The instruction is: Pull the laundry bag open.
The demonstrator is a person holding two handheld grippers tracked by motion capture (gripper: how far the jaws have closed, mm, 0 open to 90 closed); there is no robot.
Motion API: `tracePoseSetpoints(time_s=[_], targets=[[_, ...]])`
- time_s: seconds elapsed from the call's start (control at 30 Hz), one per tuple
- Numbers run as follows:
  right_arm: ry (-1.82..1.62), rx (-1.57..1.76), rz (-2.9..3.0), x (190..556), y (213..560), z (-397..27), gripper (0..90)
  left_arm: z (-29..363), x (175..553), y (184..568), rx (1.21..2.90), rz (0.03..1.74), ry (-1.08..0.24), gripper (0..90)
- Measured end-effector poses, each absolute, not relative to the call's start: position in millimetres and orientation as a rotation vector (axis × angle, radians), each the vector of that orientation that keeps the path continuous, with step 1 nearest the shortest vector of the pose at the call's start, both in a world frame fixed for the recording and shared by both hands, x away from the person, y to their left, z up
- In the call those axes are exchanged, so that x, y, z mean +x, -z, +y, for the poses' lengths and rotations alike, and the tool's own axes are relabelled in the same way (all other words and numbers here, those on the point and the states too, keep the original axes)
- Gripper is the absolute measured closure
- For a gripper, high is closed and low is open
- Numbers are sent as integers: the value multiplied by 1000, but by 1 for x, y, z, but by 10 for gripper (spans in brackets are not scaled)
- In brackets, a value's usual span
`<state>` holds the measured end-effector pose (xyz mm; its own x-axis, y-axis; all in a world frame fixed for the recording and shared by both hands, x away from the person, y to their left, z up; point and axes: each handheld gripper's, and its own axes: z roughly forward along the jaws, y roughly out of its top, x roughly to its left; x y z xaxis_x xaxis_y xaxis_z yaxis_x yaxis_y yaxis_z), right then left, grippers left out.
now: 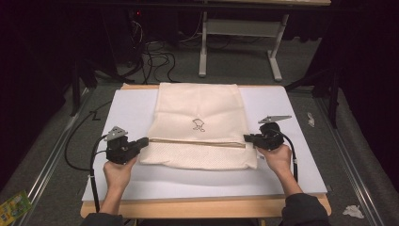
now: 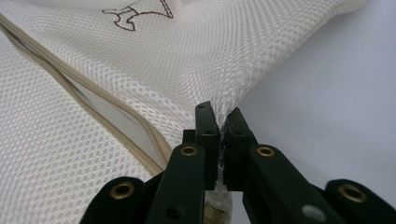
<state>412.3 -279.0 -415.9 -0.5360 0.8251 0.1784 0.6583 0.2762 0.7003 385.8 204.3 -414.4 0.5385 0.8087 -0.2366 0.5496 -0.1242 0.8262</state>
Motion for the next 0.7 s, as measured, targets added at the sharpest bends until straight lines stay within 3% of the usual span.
tracePoseSetpoints(time_s=[0.7], targets=[[-1105,1394,2229,410,412,-289,890,202,396,412,1835,1129,-370,871]])
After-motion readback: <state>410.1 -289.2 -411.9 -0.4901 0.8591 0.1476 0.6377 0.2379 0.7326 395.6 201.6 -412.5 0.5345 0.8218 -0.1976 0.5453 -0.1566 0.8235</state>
